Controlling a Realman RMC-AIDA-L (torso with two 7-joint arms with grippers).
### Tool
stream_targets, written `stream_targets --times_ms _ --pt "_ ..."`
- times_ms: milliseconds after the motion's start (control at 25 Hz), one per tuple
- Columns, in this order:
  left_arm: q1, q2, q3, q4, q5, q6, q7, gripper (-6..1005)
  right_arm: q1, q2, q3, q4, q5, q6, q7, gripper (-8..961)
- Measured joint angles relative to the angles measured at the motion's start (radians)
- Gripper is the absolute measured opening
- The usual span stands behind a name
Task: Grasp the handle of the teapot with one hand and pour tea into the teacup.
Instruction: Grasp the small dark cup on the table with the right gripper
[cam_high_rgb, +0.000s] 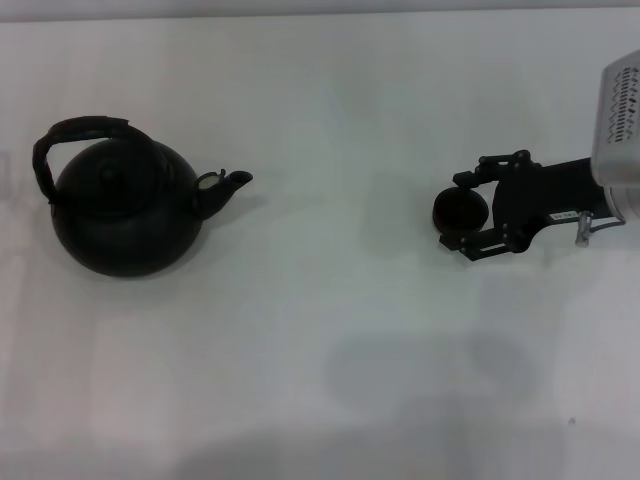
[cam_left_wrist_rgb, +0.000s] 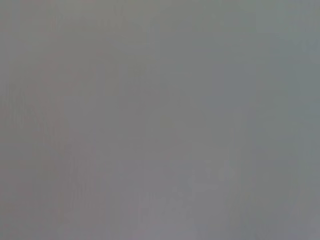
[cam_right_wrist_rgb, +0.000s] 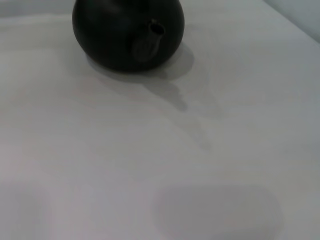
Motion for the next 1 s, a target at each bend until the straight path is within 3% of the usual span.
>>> stream_targets --times_ms 1000 --pt "0.003 -0.002 0.0 -0.002 0.0 -0.001 0.0 548 0.002 0.003 -0.033 0.002 0.001 -0.049 -0.008 852"
